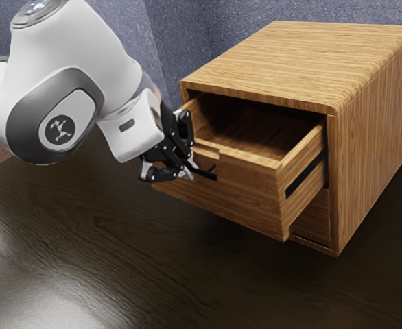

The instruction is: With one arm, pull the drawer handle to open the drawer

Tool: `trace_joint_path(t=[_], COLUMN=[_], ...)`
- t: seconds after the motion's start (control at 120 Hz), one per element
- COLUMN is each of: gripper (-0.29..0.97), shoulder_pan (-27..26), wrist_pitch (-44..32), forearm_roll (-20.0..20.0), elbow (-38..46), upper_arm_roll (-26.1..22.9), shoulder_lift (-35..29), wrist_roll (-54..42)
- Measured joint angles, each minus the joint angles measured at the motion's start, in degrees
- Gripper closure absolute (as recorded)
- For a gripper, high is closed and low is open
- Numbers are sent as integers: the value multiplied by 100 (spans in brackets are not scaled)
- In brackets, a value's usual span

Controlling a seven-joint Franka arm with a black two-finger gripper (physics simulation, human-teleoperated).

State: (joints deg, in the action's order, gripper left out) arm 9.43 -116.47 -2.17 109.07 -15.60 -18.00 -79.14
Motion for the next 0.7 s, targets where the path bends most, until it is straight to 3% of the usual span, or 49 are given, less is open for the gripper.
trace_joint_path(t=[0.7], gripper=[77], shoulder_pan=[-123], wrist_pitch=[5], forearm_roll=[-143], elbow=[798], upper_arm_roll=[-14], shoulder_lift=[-815], wrist_roll=[51])
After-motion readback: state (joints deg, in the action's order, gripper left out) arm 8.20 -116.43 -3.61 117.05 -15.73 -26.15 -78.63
